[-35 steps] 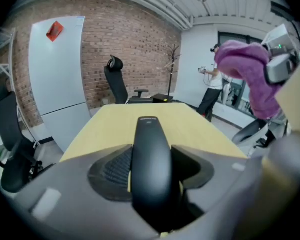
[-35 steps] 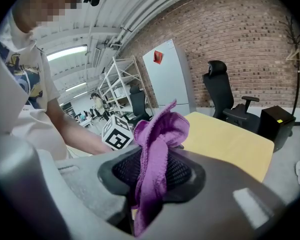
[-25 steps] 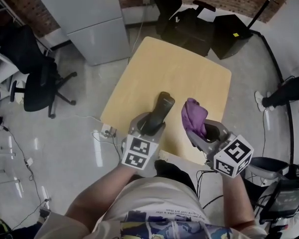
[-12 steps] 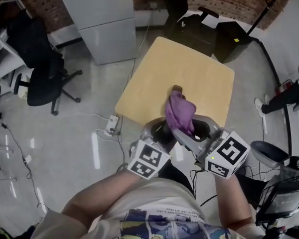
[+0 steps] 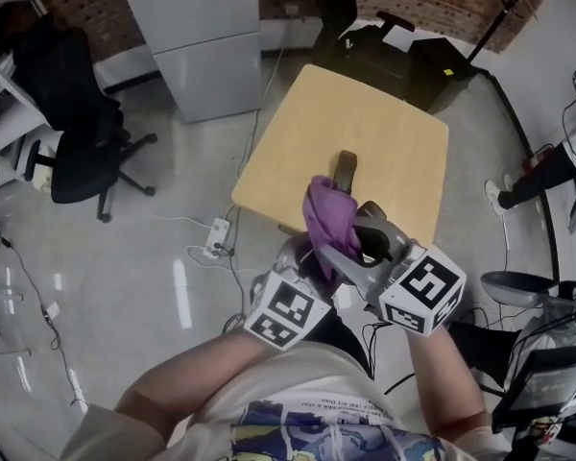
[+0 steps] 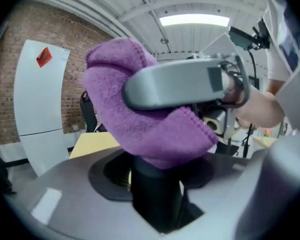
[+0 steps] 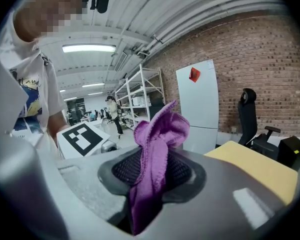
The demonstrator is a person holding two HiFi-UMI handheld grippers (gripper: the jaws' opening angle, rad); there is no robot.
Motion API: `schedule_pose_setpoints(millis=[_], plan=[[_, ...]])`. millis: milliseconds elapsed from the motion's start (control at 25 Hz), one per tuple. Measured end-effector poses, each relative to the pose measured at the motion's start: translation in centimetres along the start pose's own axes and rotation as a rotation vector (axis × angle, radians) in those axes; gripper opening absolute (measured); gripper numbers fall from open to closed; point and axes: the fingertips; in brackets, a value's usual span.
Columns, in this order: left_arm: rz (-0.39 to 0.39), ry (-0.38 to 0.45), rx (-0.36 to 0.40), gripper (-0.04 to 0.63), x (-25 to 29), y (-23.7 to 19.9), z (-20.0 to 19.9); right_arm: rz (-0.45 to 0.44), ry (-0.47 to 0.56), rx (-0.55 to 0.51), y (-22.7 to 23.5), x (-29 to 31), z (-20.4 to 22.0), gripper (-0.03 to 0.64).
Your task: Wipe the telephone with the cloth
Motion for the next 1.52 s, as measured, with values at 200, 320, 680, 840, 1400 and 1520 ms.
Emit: schedule_pose_setpoints(millis=[200,320,680,840,1400,1520], plan=[[0.027,0.007,-0.001,0.252,-1.4,0.7,0.3,0.081,-0.008,0.004,1.6,-1.5,0.1,0.112],[0.039,0.006,0.001,0.252,-2.0,1.0,0.7,0.127,-0.013,0.003,2.4,-2.5,0.2,0.112],[0.062,0.007,-0.004,0.252,-3.7,1.2,0.7,0.230,-0.005,-0.015,4.0,-4.5,-1.7,0.112],[0.063,0.011,0.001,0.252,-4.0,1.1,1.3,0.216,0.036,-0.030,2.1,-4.3,-2.8,0.112],[0.061,0.018,0.012,0.252,-4.5,1.7,1.8,0.071,0.049,-0.064,-4.7,-0.9,-2.0,0.112],[0.056,0.017,0.005,0.252,-4.7,1.7,1.9,0.102,0.039,-0.046,-3.0,-1.8,-1.4,0.112]])
Point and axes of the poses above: the fingertips, and each gripper's own axes: x forward along the fingers, y to its right, z out of its underside, and after that the axes turned 13 degrees about -x, right-handed
